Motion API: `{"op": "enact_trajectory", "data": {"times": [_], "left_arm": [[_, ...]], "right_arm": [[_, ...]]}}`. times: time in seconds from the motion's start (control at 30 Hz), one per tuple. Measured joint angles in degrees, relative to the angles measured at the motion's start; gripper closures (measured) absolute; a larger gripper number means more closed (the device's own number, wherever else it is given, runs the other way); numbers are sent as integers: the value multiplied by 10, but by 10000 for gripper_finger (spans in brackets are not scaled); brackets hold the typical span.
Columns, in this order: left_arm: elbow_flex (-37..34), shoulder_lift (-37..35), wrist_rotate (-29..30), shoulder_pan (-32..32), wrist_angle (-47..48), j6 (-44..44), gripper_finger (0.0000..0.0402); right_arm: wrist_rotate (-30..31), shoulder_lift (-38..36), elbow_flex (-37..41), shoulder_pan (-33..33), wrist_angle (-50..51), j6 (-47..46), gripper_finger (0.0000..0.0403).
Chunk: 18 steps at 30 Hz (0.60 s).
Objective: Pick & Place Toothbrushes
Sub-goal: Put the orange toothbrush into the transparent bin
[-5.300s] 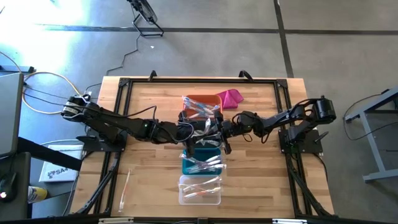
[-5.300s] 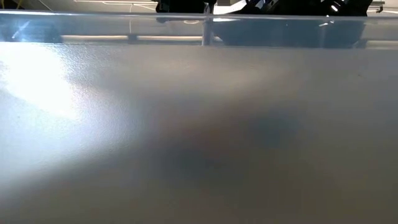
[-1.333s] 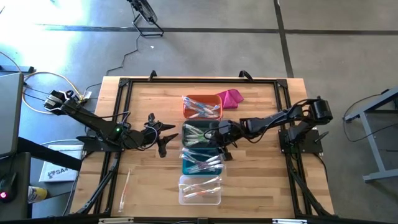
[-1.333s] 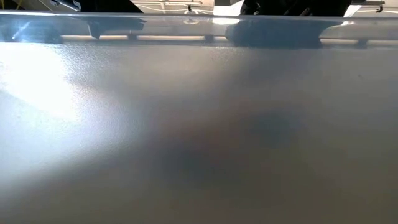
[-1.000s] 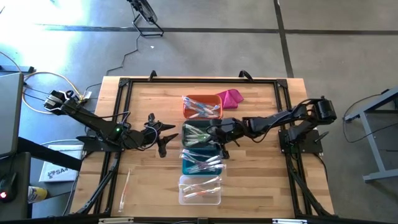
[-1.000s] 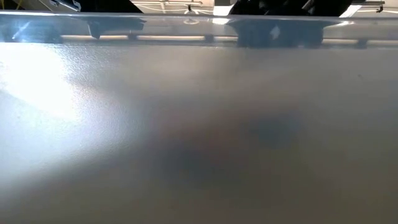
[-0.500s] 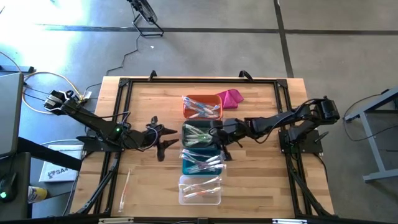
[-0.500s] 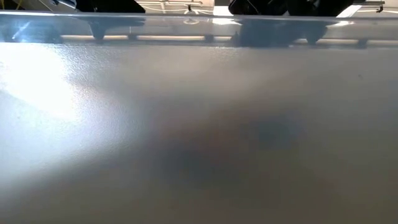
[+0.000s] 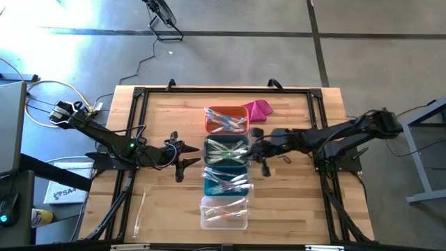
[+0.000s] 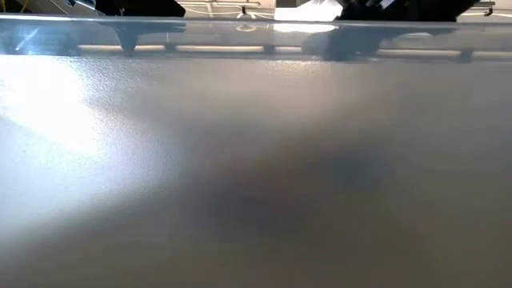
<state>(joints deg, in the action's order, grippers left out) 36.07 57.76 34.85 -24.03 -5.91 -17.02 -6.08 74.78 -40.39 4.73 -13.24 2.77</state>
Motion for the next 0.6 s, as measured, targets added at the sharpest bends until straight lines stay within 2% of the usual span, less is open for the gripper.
{"op": "enact_trajectory", "data": {"times": [0.37,0.6], "left_arm": [[0,0,0,0,0,-43,233],[0,0,0,0,-2,-43,233]], "right_arm": [[1,-193,145,-1,-110,0,399],[32,-249,175,-1,-110,1,399]]}}
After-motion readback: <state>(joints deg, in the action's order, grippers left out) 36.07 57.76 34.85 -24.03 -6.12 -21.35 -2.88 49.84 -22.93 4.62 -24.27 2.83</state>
